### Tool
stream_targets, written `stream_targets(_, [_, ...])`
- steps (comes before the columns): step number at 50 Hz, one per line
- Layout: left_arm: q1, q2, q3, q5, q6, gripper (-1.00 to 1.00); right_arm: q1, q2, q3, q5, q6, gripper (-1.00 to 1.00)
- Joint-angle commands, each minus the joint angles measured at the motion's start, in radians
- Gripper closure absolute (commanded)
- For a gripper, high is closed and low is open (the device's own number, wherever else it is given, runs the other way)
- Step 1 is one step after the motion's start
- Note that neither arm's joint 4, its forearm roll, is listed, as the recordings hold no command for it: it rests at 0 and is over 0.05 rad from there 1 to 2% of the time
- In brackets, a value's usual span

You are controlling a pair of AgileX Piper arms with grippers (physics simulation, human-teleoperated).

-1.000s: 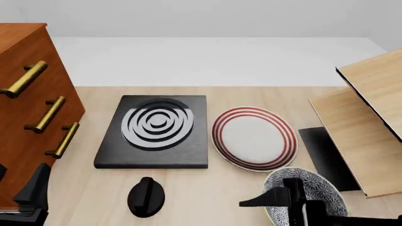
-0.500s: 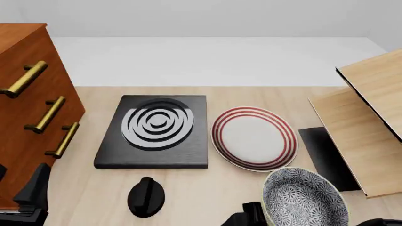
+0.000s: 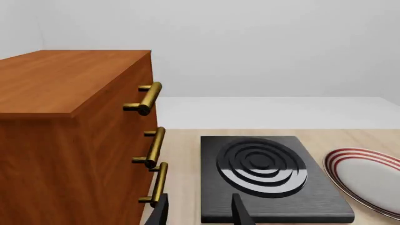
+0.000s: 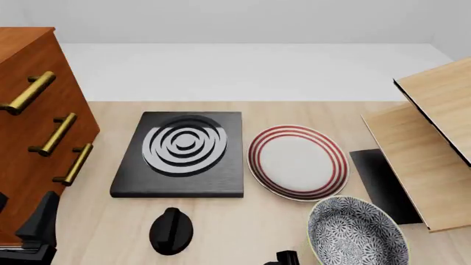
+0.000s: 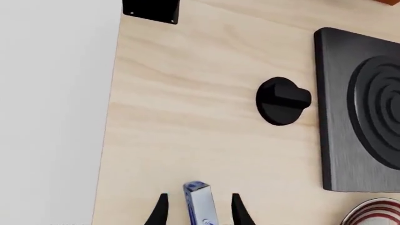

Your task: Pick up the cream cheese and put it in the bowl.

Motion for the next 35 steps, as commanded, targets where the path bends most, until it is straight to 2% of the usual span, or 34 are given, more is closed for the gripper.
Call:
stream_targets(1, [0.000,0.000,0.000,0.000,0.000,-1.00,-0.017,0.042,0.047,-0.059,0.033,-1.00])
stream_targets(12, [0.000,0.000,0.000,0.000,0.000,-1.00,-0.025,0.065,0.073,-0.095,0.053,-1.00])
stream_targets(15, [0.000,0.000,0.000,0.000,0.000,-1.00,-0.034,0.105,0.104,-0.149,0.071,-1.00])
stream_targets(35, [0.000,0.000,0.000,0.000,0.000,-1.00,-0.091,0.161,0.171,-0.246,0.087,-1.00])
